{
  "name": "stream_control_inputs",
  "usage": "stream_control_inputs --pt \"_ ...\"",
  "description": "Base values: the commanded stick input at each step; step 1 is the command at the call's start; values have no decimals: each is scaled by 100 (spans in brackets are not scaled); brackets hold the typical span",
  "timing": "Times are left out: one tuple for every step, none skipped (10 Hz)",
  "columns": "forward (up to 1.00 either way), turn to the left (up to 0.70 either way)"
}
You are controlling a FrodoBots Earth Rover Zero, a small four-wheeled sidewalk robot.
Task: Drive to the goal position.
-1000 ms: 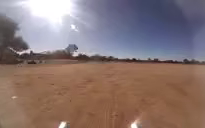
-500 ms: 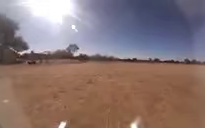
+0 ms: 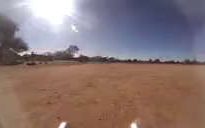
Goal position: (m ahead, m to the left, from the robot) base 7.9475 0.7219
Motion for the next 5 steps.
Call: stream_control_inputs --pt "50 0" --pt "50 0" --pt "50 0" --pt "50 0" --pt "50 0"
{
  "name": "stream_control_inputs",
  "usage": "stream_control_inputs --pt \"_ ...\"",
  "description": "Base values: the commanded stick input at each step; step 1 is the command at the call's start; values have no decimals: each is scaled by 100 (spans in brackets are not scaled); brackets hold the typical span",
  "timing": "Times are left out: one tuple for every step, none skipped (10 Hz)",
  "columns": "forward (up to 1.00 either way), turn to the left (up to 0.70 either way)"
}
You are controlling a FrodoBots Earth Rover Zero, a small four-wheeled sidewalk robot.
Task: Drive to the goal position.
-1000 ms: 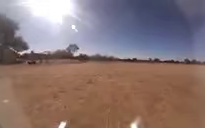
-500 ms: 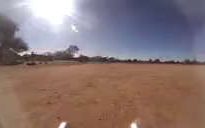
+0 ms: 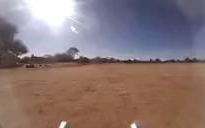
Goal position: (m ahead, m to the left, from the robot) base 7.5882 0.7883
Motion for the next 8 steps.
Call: stream_control_inputs --pt "50 0" --pt "50 0" --pt "50 0" --pt "50 0" --pt "50 0" --pt "50 0" --pt "50 0" --pt "50 0"
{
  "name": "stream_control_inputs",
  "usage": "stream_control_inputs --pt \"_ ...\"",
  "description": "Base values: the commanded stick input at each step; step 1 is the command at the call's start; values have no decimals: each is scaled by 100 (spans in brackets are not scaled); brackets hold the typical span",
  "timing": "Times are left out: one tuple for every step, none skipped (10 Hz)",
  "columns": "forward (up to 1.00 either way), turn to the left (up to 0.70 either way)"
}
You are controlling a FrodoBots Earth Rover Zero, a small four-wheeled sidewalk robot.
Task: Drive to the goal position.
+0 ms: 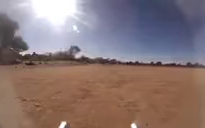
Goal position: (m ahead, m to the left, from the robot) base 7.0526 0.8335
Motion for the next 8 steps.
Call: stream_control_inputs --pt "50 0" --pt "50 0" --pt "50 0" --pt "50 0" --pt "50 0" --pt "50 0" --pt "50 0" --pt "50 0"
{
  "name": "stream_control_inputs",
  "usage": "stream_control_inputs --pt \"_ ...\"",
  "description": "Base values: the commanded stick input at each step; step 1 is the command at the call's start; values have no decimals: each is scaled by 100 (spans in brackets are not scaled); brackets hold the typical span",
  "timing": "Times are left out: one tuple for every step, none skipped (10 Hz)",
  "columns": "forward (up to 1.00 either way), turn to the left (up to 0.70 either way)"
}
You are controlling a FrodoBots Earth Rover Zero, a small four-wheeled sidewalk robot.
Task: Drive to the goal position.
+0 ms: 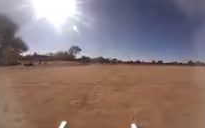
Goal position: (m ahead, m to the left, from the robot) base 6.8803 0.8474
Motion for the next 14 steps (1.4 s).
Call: stream_control_inputs --pt "50 0" --pt "50 0" --pt "50 0" --pt "50 0" --pt "50 0" --pt "50 0" --pt "50 0" --pt "50 0" --pt "50 0" --pt "50 0" --pt "50 0" --pt "50 0" --pt "50 0" --pt "50 0"
